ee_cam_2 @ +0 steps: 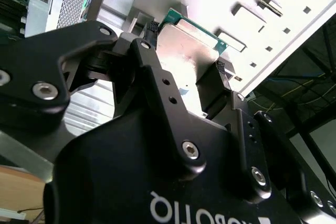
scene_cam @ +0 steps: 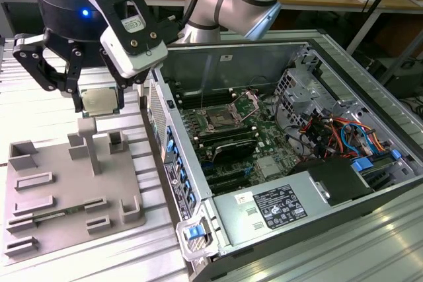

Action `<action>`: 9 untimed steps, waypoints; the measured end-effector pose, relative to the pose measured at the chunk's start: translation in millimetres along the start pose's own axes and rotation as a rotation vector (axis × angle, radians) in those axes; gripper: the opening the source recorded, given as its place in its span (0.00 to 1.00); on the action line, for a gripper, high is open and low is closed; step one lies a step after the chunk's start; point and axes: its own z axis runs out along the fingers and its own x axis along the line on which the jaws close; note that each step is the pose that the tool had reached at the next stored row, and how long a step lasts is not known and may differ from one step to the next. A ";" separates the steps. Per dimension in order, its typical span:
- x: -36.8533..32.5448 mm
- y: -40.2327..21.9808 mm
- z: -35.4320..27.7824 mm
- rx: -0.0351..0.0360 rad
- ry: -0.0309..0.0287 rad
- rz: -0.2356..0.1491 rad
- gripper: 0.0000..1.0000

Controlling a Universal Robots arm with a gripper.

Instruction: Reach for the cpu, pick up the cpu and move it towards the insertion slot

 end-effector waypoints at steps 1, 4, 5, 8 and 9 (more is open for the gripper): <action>-0.8 0.0 0.0 0.0000 -0.0001 0.000 0.55; -3.2 0.0 0.0 0.0000 0.0000 0.000 0.55; -4.3 0.0 0.0 0.0000 -0.0001 0.000 0.55; -7.0 0.1 -0.1 0.0000 0.0000 0.000 0.55; -8.0 0.1 -0.1 0.0000 0.0000 0.000 0.55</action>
